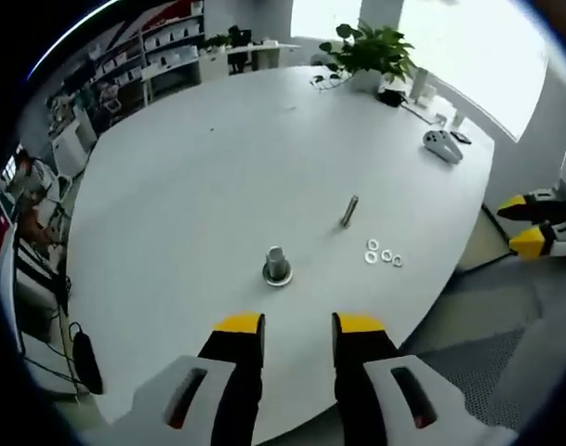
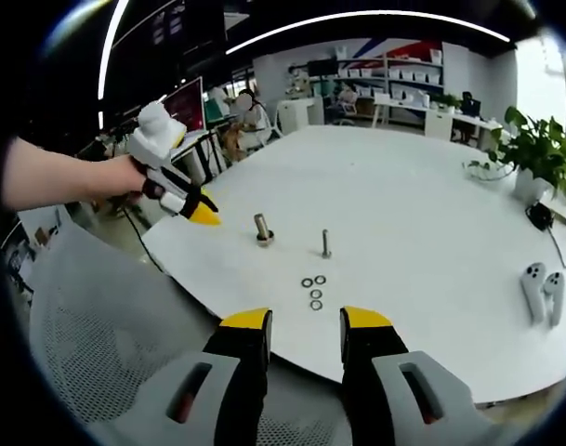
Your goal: Place the washer onto the threaded stud by aligning its center hole with the stud, sliding it down to the base, and recovering from edge contact or off-axis alignment until the washer reaches the visible bottom stop.
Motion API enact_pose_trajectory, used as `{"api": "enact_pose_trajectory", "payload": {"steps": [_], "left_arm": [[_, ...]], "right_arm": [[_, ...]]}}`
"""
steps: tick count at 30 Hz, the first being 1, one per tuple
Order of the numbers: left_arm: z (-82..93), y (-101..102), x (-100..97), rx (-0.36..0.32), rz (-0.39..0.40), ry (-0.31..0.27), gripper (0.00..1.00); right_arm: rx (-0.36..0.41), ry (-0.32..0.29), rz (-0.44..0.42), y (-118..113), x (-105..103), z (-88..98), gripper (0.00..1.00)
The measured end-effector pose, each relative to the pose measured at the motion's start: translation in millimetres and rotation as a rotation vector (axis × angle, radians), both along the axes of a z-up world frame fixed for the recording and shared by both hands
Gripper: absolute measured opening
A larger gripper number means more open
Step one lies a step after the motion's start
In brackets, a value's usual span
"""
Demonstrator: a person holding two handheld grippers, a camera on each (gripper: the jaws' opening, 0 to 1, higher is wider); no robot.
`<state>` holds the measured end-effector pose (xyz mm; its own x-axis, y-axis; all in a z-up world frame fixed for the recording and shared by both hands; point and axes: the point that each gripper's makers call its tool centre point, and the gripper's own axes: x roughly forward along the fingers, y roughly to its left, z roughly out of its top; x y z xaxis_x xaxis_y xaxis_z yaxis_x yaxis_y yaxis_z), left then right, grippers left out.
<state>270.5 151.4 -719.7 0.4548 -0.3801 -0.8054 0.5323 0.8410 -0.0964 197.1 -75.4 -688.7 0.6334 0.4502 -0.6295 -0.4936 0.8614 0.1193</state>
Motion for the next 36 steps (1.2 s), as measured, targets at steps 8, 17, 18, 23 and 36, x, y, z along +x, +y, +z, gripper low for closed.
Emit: {"api": "enact_pose_trajectory", "payload": {"steps": [8,17,18,23,36], "left_arm": [[21.5,17.4,-43.0,-0.073,0.021,-0.016,0.31],[42.9,32.3,-57.8,-0.102,0.007,-0.102,0.34],[43.3,32.5,-61.0,-0.123,0.013,-0.100,0.34],[41.3,34.6,-69.6,-0.171,0.038,-0.093,0.33],[28.8,45.7,-85.8,-0.195,0.052,-0.085,0.32]], "right_arm": [[-0.048,0.045,-0.038,-9.8,-2.2,-10.3,0.32],[-0.059,0.079,-0.063,-13.4,-4.2,-14.8,0.31],[-0.057,0.076,-0.067,-13.4,-3.9,-14.1,0.31],[-0.070,0.087,-0.063,-13.8,-5.0,-15.8,0.31],[-0.112,0.125,-0.068,-18.5,-9.4,-22.8,0.31]]}}
